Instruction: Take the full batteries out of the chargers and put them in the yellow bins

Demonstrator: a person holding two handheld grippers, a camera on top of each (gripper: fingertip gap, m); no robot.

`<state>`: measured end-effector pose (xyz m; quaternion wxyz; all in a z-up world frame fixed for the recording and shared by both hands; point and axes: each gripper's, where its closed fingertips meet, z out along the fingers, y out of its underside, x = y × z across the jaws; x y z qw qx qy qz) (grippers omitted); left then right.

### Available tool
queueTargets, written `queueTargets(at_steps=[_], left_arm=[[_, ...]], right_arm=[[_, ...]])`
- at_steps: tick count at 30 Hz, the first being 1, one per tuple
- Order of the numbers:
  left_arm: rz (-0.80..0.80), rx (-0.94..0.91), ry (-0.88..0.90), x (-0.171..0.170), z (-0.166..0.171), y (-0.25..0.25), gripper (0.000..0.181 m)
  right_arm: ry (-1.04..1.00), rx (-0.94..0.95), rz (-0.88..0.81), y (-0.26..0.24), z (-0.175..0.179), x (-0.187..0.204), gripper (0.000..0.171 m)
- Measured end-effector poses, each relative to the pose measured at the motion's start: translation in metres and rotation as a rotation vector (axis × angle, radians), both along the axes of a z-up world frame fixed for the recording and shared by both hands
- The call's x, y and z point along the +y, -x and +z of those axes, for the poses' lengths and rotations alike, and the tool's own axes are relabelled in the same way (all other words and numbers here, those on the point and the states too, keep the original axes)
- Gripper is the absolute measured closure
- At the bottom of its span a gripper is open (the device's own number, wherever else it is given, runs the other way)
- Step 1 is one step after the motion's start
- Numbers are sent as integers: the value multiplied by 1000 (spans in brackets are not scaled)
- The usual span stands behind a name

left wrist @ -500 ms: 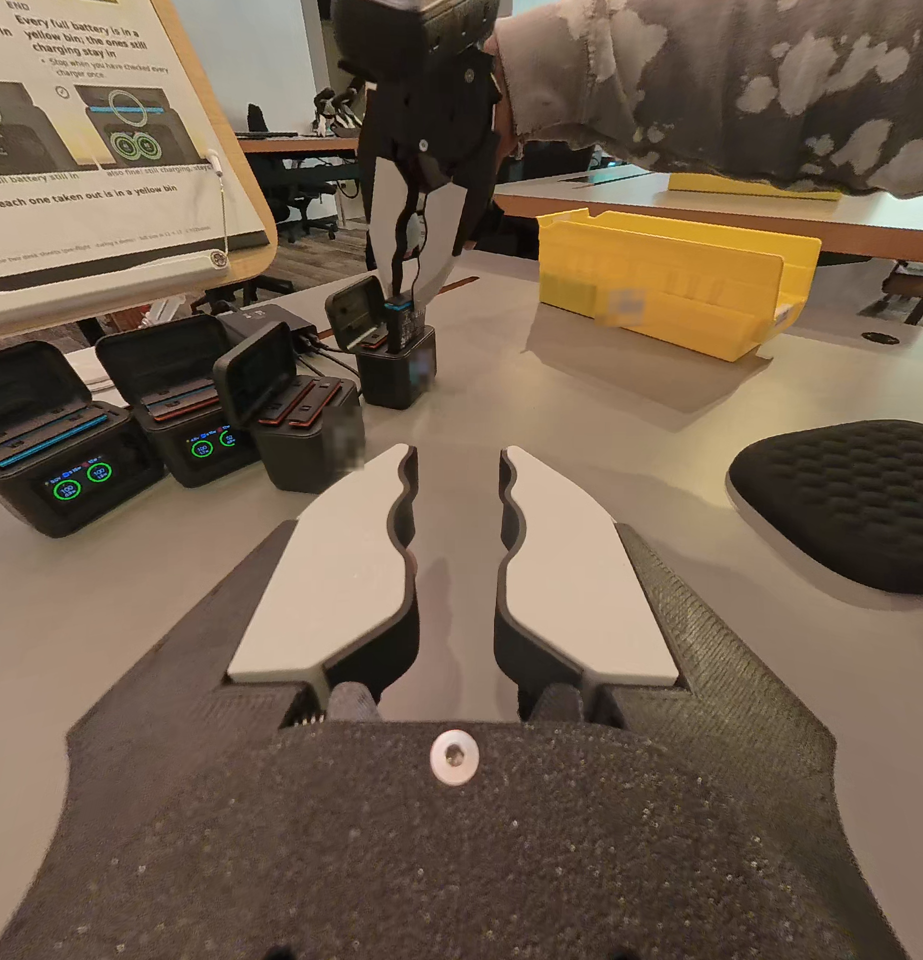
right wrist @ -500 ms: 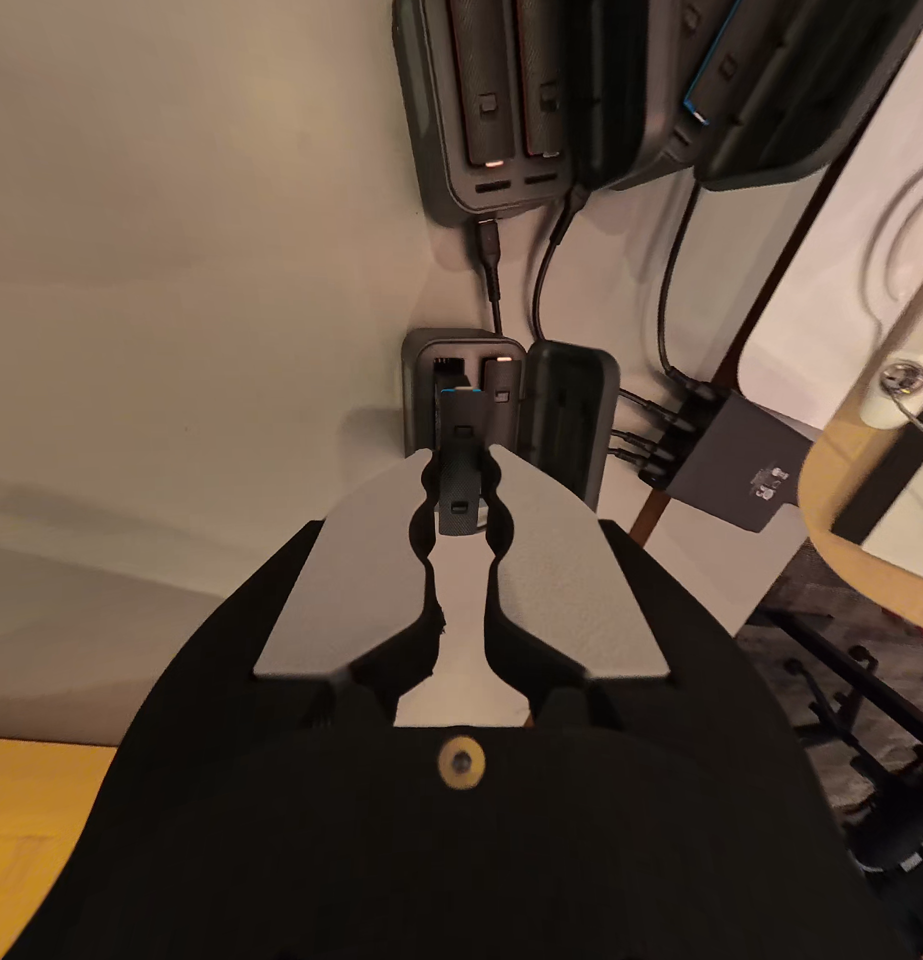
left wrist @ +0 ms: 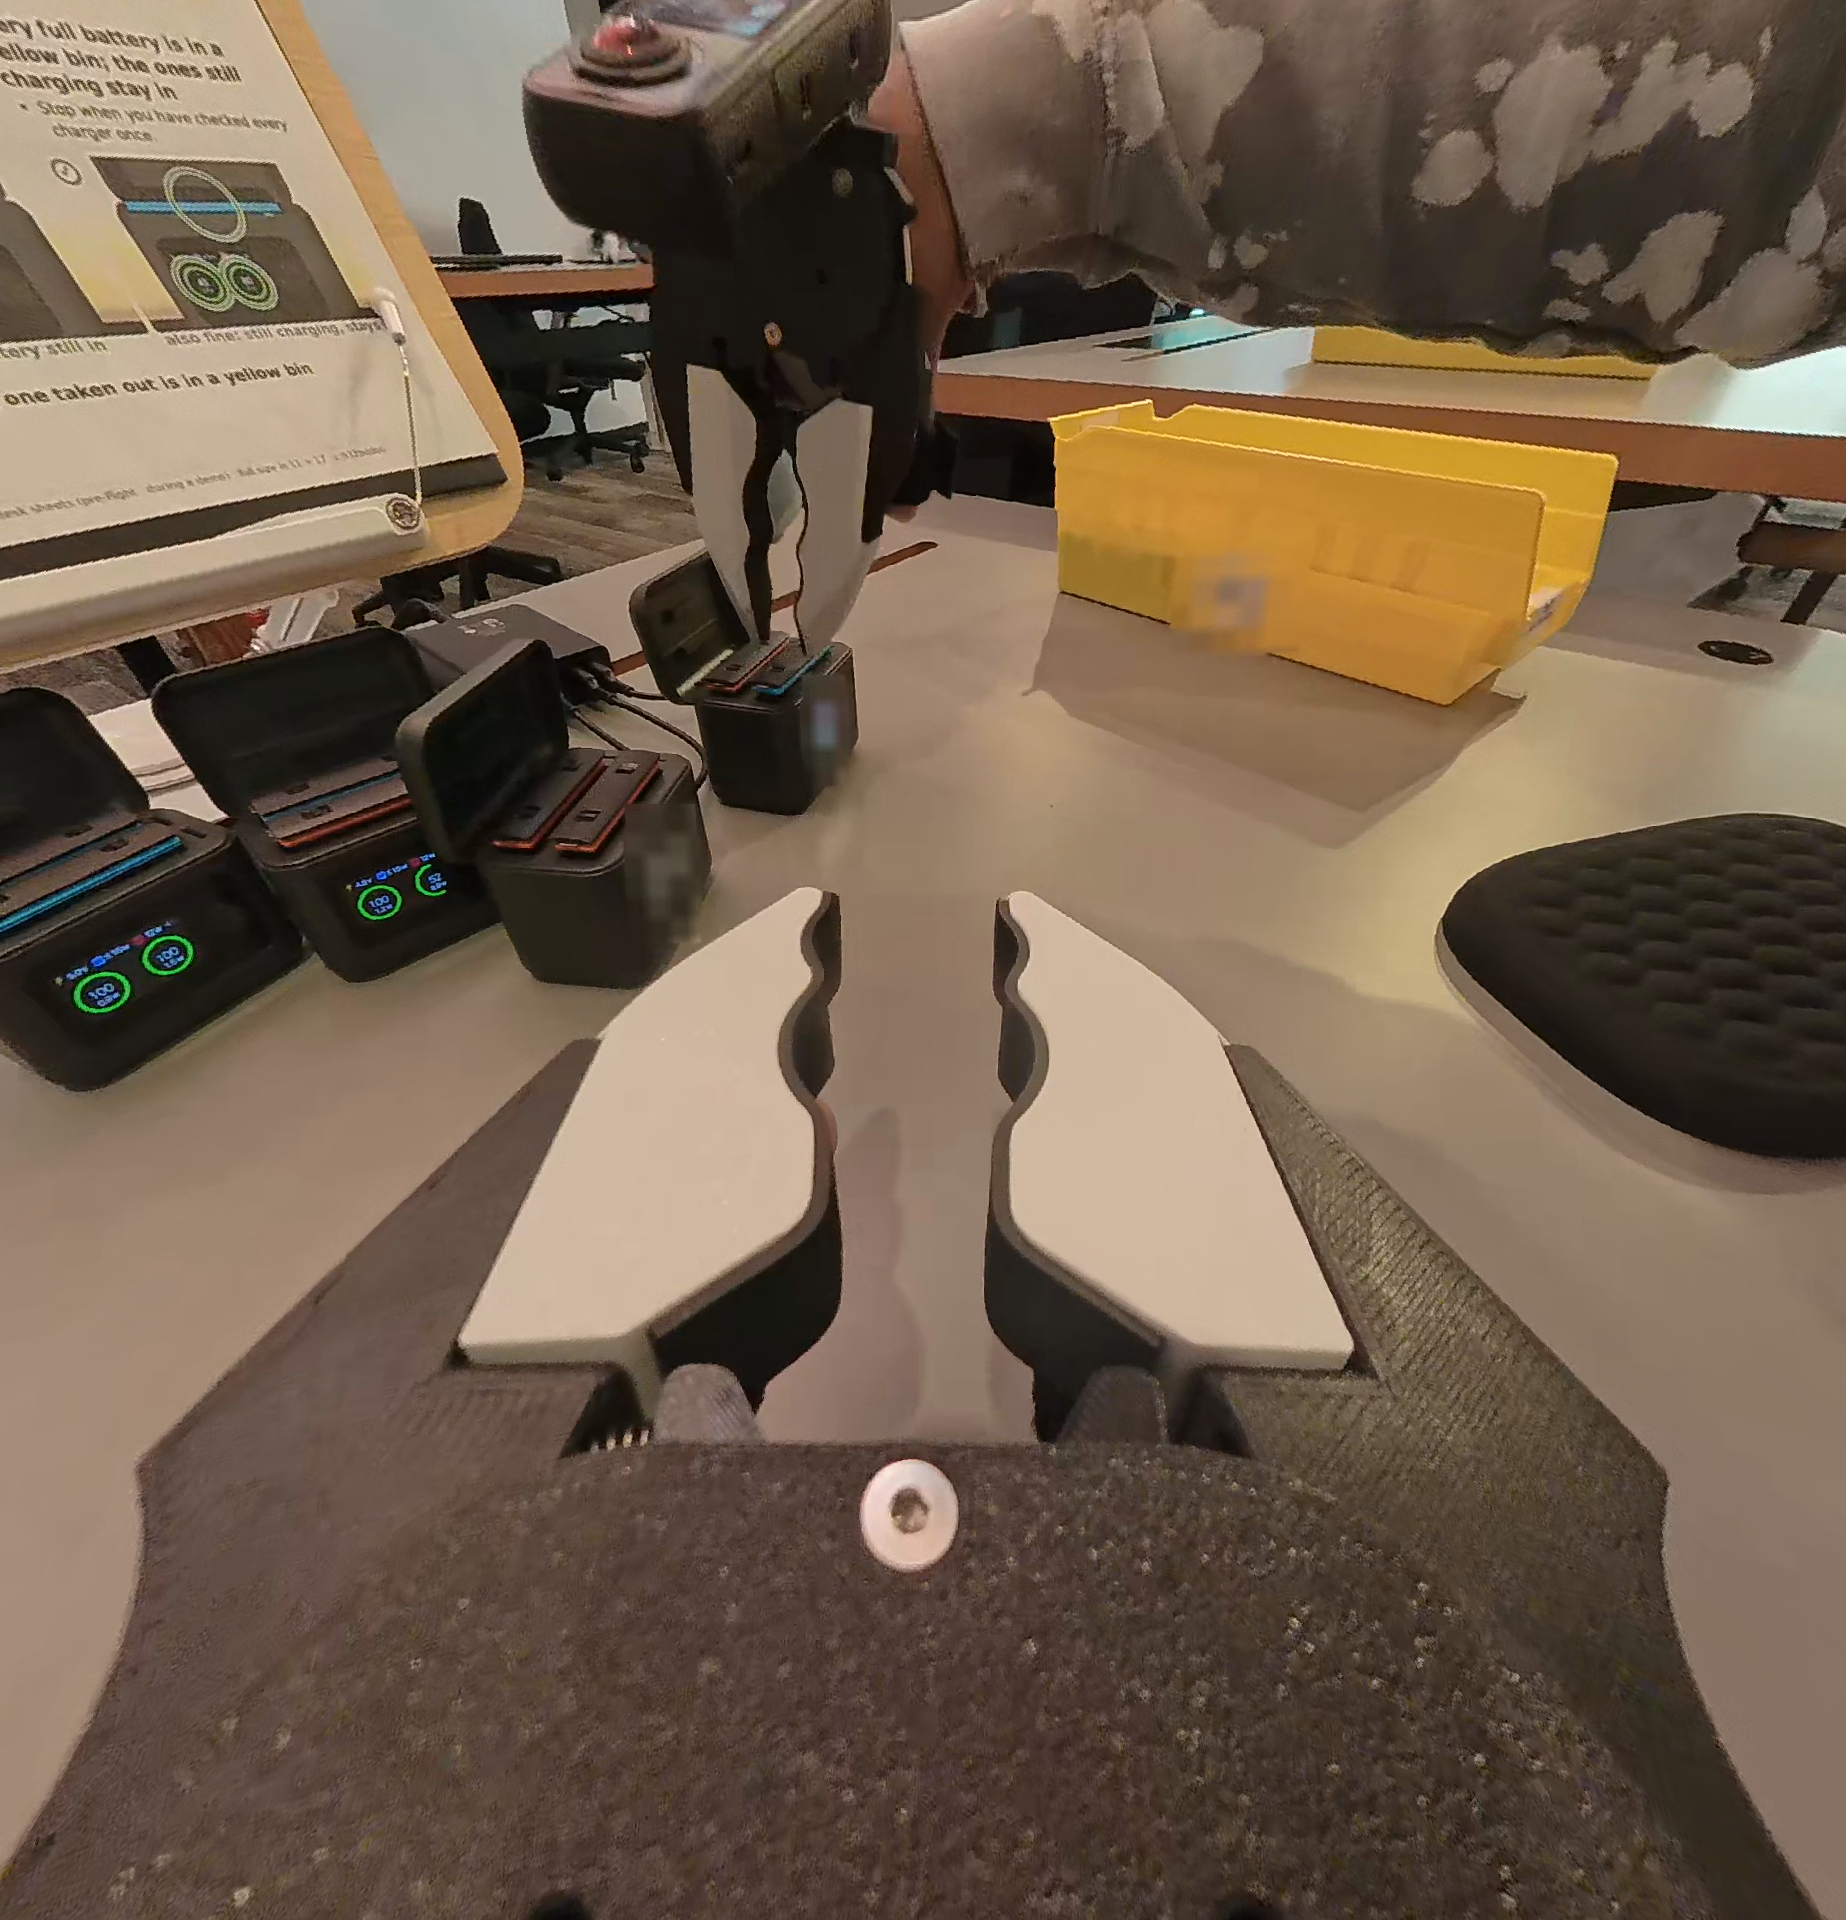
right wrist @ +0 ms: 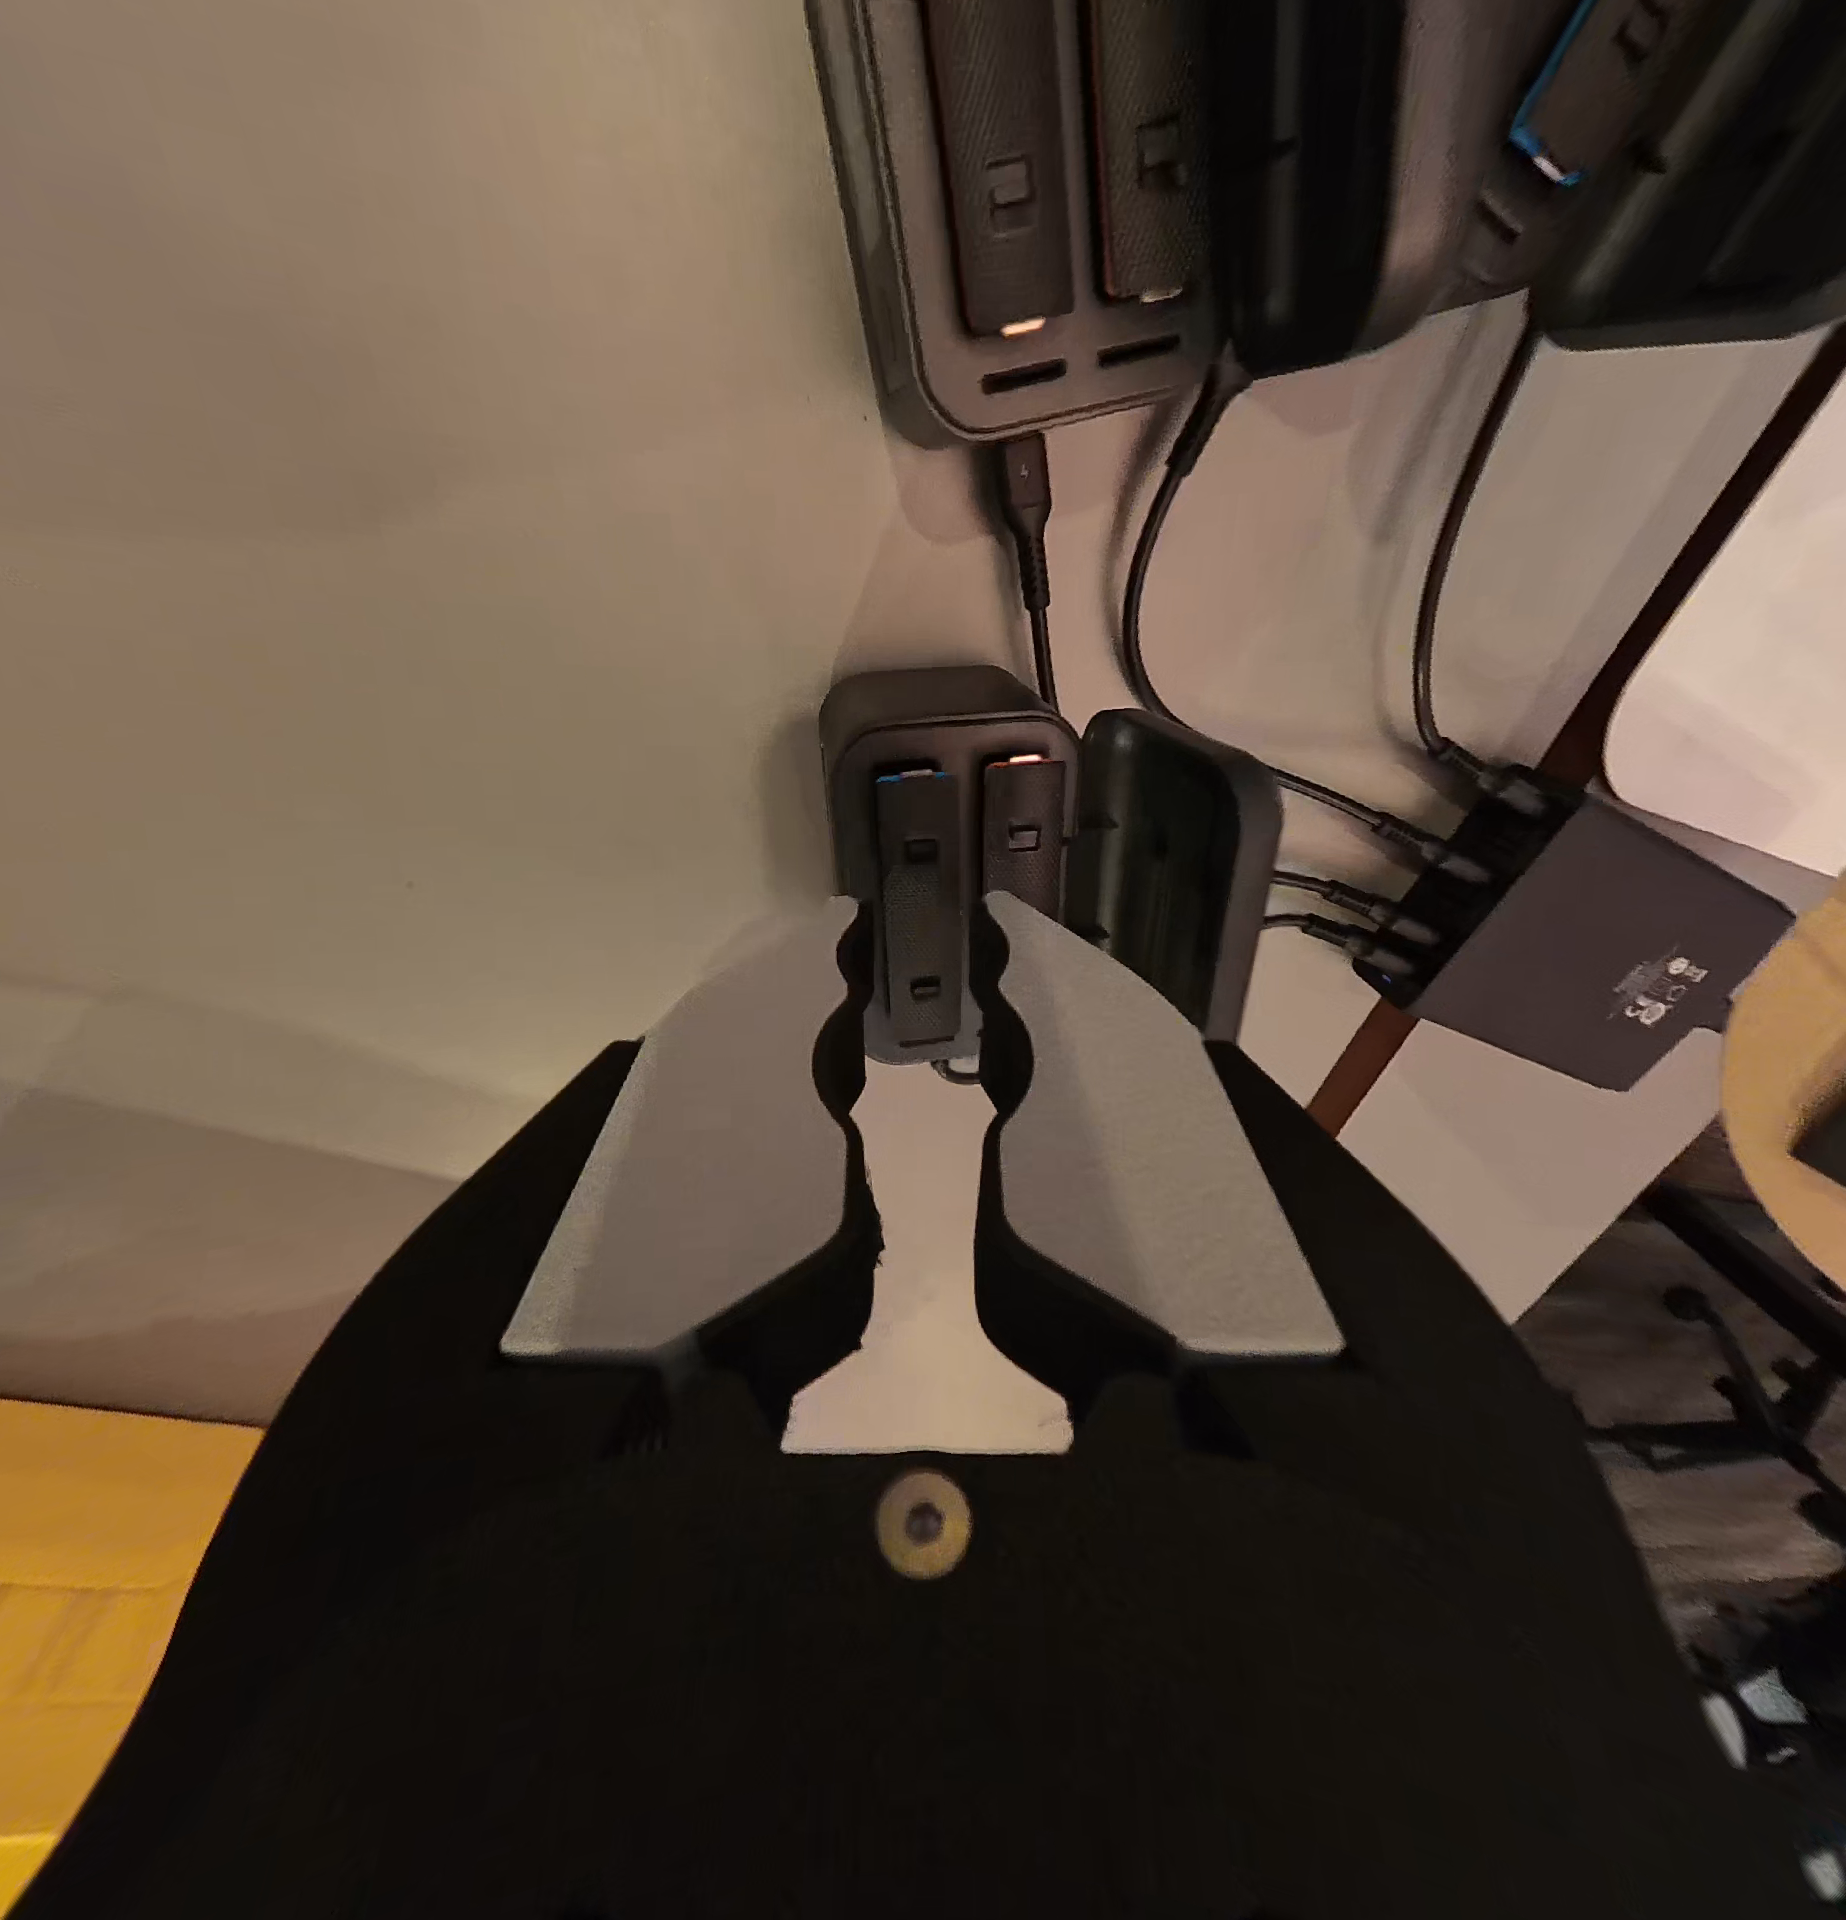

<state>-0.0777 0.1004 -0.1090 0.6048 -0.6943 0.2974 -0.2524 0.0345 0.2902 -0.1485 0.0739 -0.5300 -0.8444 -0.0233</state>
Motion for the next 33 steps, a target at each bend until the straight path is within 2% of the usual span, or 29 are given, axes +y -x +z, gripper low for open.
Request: queueTargets(at_steps=[2, 7, 15, 26, 33], left_arm=[[-3, 5, -2, -1, 0, -1, 154], [-8, 19, -4, -1, -2, -2, 155], [-8, 18, -2, -1, -2, -2, 157], [-10, 28, 3, -1, -4, -3, 158], [2, 13, 11, 1, -3, -1, 160]], right_arm=[[3, 26, -21, 0, 4, 1, 155], [6, 77, -64, -1, 4, 6, 171], [29, 88, -96, 0, -4, 6, 171], [12, -40, -58, 0, -6, 5, 171], [-49, 83, -107, 3, -3, 5, 171]])
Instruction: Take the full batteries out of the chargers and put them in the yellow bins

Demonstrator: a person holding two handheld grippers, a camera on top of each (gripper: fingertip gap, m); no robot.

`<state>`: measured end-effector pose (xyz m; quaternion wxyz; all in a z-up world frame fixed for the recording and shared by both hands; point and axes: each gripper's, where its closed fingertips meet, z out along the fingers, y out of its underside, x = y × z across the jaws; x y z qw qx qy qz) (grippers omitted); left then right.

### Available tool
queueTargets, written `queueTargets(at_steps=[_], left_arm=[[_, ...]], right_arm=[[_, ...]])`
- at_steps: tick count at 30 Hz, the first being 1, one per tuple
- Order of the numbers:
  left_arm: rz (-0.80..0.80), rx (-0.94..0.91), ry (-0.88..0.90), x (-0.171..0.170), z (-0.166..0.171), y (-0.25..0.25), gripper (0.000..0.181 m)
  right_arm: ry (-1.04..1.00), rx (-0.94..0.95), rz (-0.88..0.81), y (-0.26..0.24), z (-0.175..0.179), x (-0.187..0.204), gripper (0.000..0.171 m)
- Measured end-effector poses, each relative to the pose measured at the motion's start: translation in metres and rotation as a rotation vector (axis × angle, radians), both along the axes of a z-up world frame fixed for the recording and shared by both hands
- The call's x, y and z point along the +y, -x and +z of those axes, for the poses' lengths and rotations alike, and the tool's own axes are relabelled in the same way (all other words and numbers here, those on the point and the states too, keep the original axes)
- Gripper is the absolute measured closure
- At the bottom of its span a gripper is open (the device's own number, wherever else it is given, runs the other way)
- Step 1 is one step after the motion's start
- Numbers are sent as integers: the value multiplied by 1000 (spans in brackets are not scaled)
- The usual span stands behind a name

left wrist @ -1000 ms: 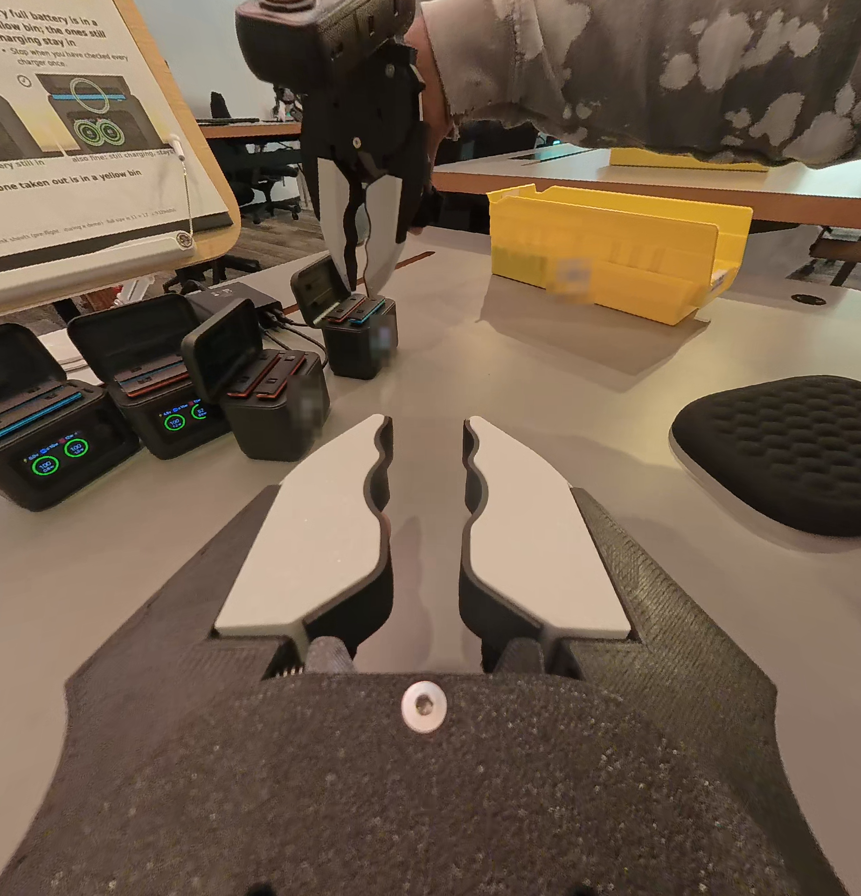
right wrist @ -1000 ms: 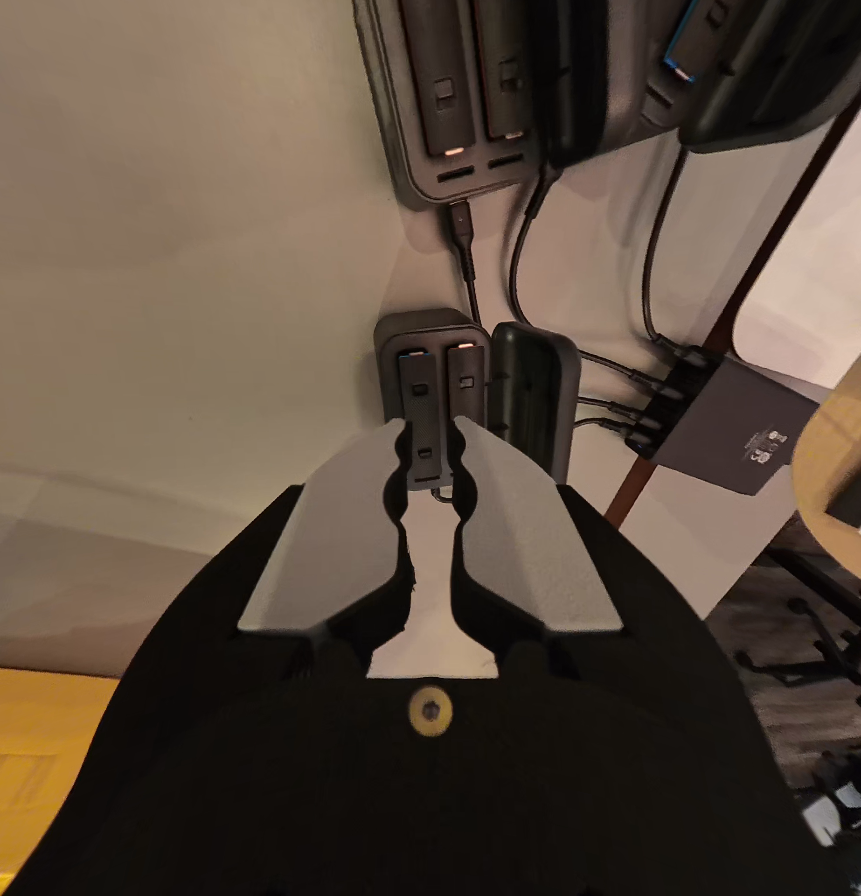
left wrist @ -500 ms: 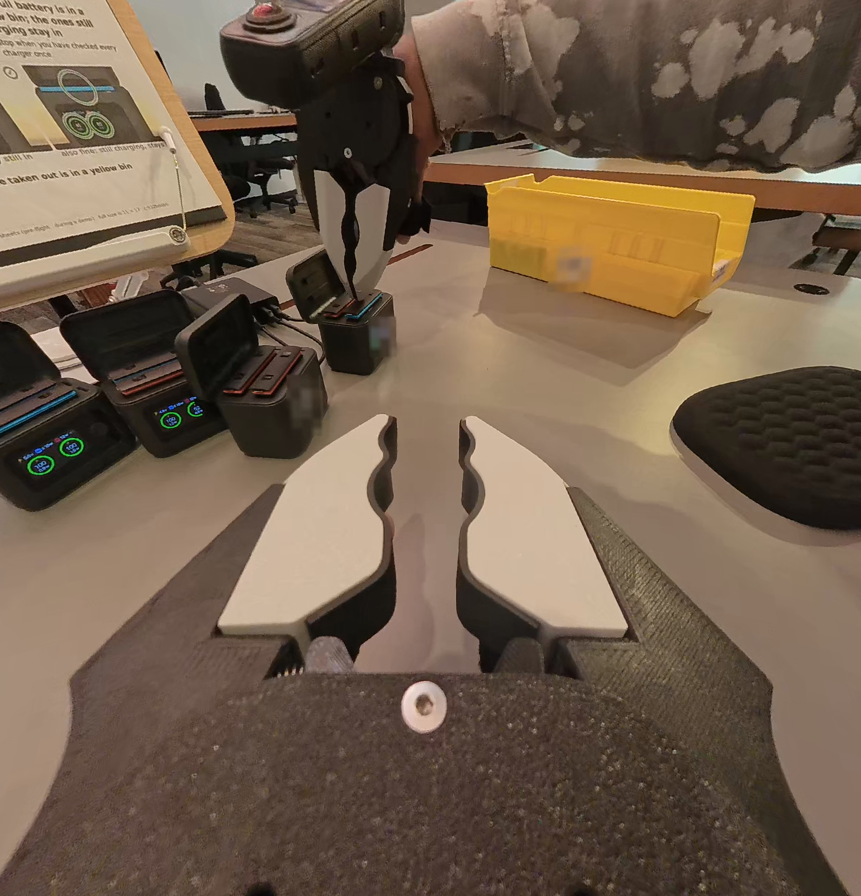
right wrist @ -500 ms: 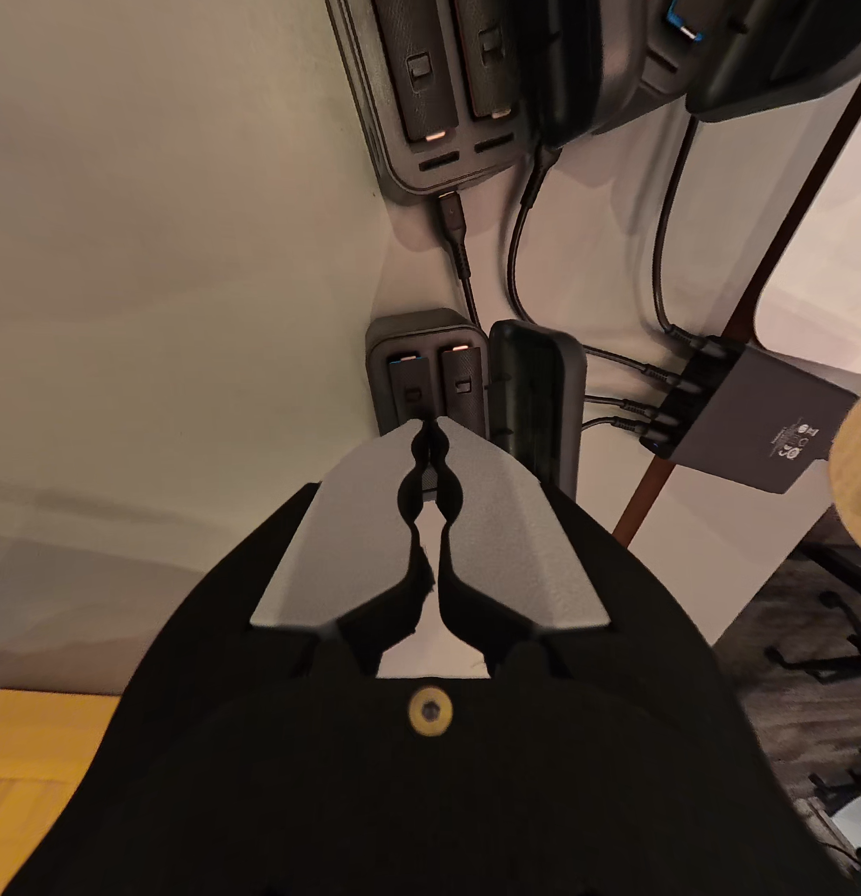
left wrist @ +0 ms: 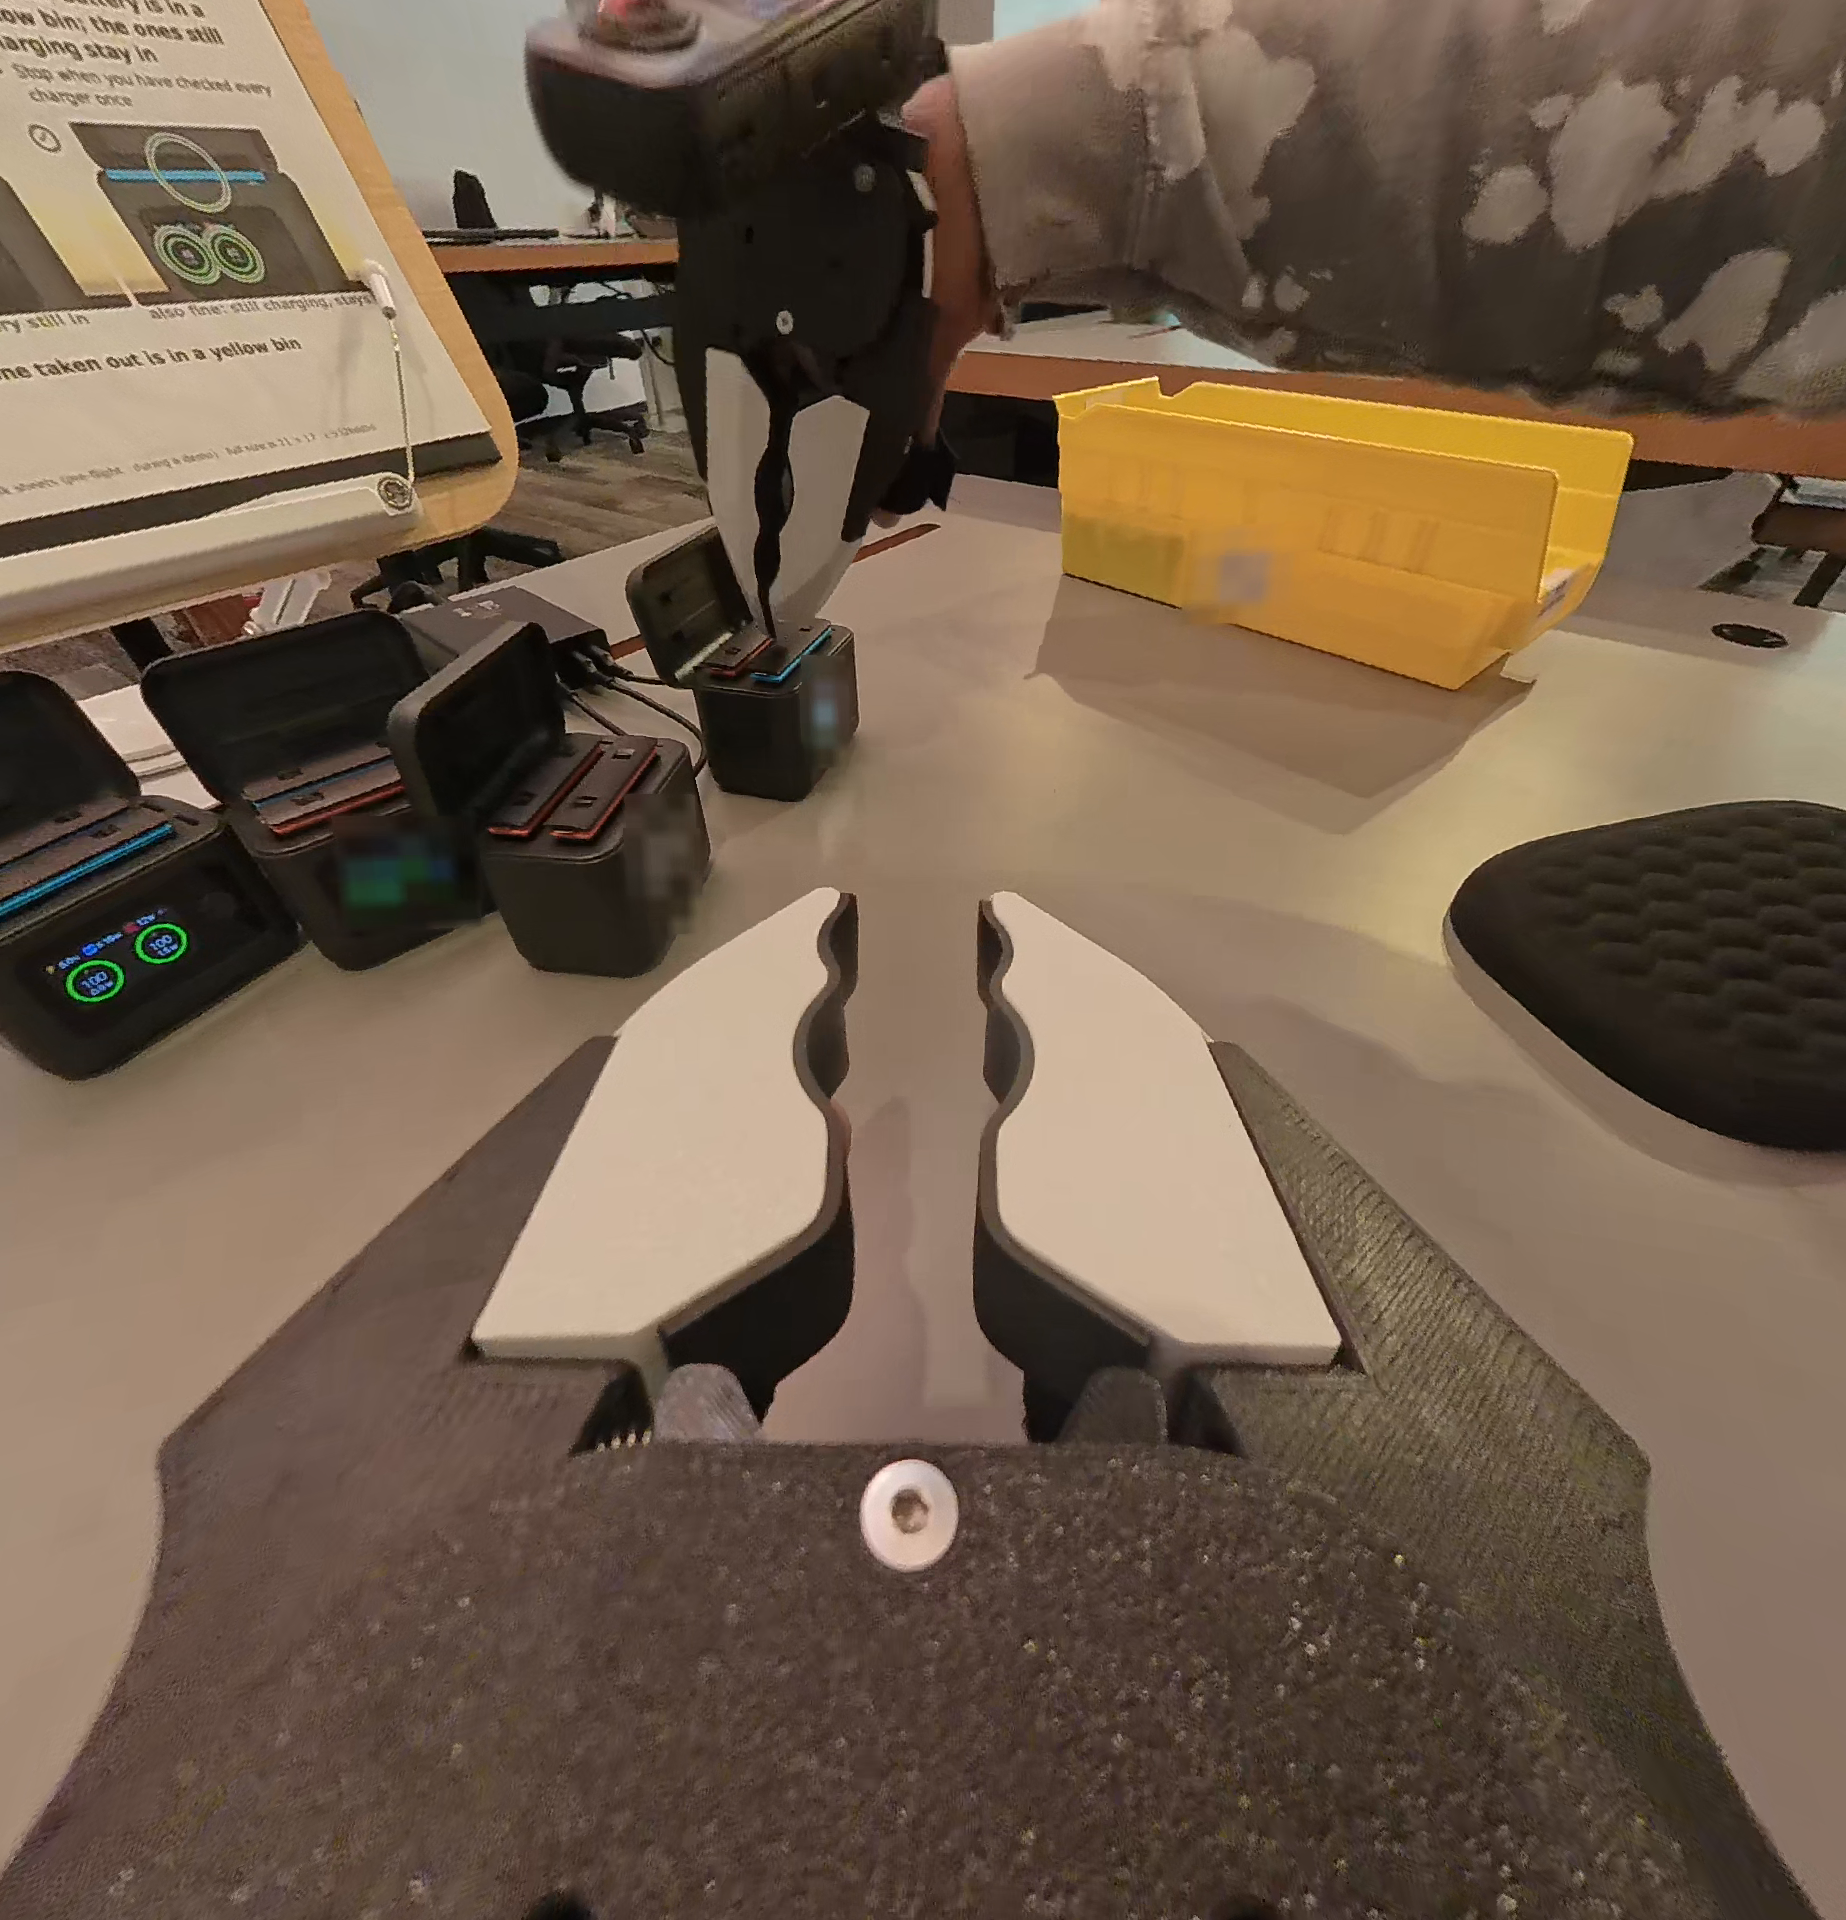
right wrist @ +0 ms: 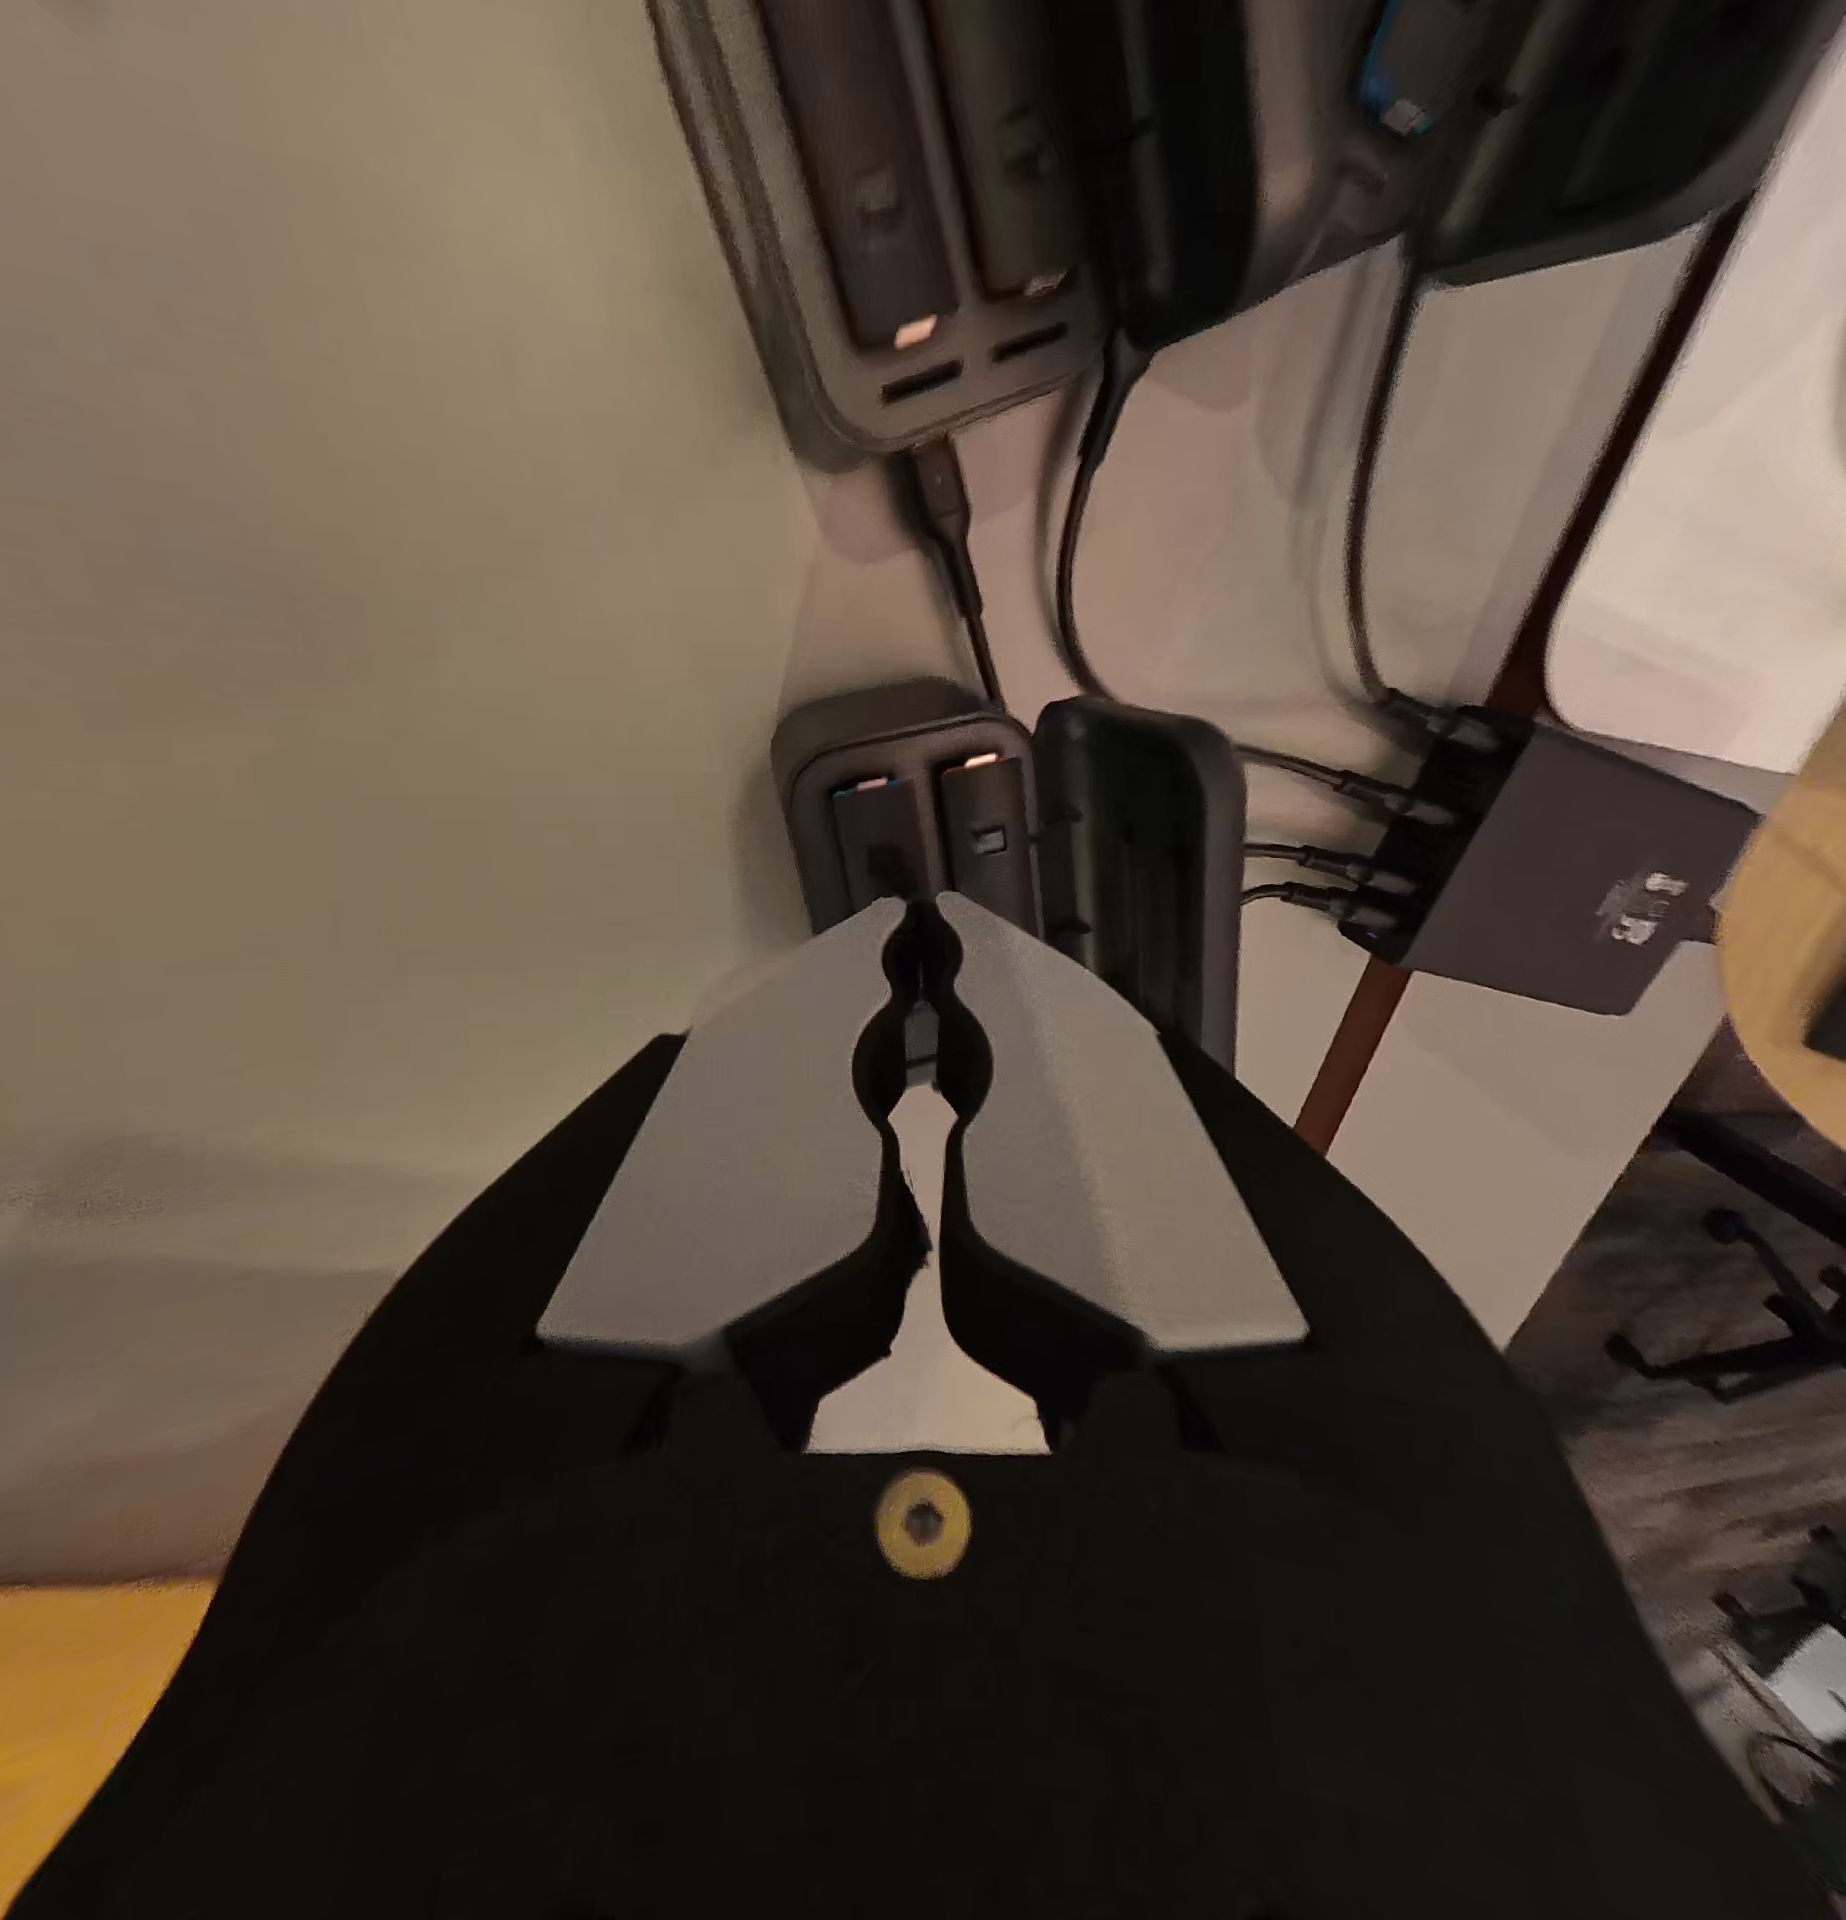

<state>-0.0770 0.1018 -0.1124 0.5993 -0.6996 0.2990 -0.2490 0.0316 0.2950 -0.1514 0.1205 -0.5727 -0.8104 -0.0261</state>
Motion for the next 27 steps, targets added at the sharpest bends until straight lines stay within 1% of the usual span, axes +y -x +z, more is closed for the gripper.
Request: queueTargets(at_steps=[2, 6, 9, 11, 15, 20, 22, 24, 27], left_arm=[[2, 1, -7, 0, 1, 0, 163], [22, 8, -27, 0, 3, 2, 170], [63, 18, -70, 3, 7, 7, 179], [105, 37, -111, 7, 10, 14, 181], [185, 25, -141, 13, 16, 27, 181], [349, -5, -157, 27, 23, 58, 181], [420, -15, -150, 33, 23, 73, 181], [493, -11, -123, 40, 19, 89, 181], [589, -17, -66, 48, 11, 110, 181]], right_arm=[[-27, 161, -45, 12, 16, -3, 171], [-123, 634, -199, 35, 81, -13, 171], [-172, 977, -398, 27, 125, -26, 171], [-167, 1140, -538, 13, 136, -40, 171], [-167, 1330, -788, -15, 125, -68, 171], [-217, 1422, -1016, -43, 86, -89, 171], [-248, 1430, -1061, -51, 65, -95, 171], [-267, 1417, -1072, -54, 46, -102, 171], [-260, 1381, -1061, -51, 36, -104, 171]])
